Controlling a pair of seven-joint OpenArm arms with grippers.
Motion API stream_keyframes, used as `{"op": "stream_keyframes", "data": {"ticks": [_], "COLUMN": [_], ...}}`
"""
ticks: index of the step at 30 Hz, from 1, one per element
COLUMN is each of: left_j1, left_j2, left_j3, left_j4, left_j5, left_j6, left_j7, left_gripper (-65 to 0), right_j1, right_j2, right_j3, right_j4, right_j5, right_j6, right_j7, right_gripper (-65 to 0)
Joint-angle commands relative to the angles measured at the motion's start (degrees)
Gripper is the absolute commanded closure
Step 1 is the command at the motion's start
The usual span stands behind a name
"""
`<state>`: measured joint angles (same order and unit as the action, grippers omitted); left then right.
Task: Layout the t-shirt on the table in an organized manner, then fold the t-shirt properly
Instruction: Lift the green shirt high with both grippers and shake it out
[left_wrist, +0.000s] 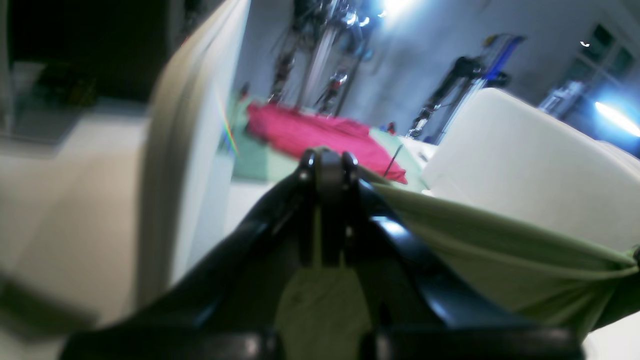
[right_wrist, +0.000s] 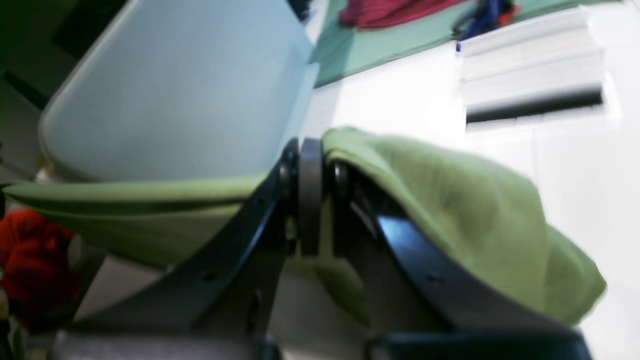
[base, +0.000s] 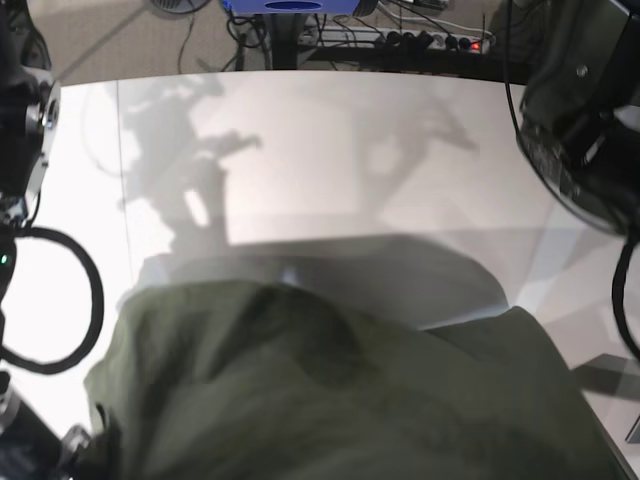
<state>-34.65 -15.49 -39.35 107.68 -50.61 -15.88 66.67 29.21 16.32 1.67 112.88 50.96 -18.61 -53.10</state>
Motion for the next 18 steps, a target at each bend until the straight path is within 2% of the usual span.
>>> {"op": "stream_keyframes", "data": {"ticks": [1,5,9,12,14,16,18], "left_j1": [-2.8,-8.4,-13.7,-14.8,-14.8,-15.0,-16.0], "left_j2": [-0.8,-0.6,-0.4,-0.6,-1.1,-2.4,-3.2], "left_j3": [1.0,5.5,7.7,8.4,10.7,14.2,17.6], "left_j4": [0.7,-2.3,-10.5,-15.4,-17.6,-21.0,-24.3], "left_j5": [0.2,2.3,4.3,4.3,4.3,4.3,4.3], "left_j6": [0.1,0.1,0.1,0.1,0.1,0.1,0.1], "left_j7": [-1.8,-2.0,-2.1,-5.2,-8.1,-11.3,-14.9], "left_gripper": [0.0,0.0,0.0,0.0,0.0,0.0,0.0], "right_j1": [2.7,7.1,11.7,12.9,13.0,14.1,17.1], "right_j2": [0.8,0.9,2.0,4.7,6.1,6.8,7.2], "right_j3": [0.7,0.7,-0.1,-2.7,-3.7,-3.9,-4.3], "right_j4": [0.7,-1.2,-9.2,-15.4,-19.5,-25.1,-30.5], "right_j5": [-0.5,-0.9,-5.0,-5.4,-5.4,-5.6,-6.0], "right_j6": [0.0,0.1,0.2,0.7,3.5,7.8,10.2], "right_j7": [1.9,1.9,2.5,8.7,12.4,15.9,17.1], "right_gripper": [0.0,0.0,0.0,0.0,0.0,0.0,0.0]}}
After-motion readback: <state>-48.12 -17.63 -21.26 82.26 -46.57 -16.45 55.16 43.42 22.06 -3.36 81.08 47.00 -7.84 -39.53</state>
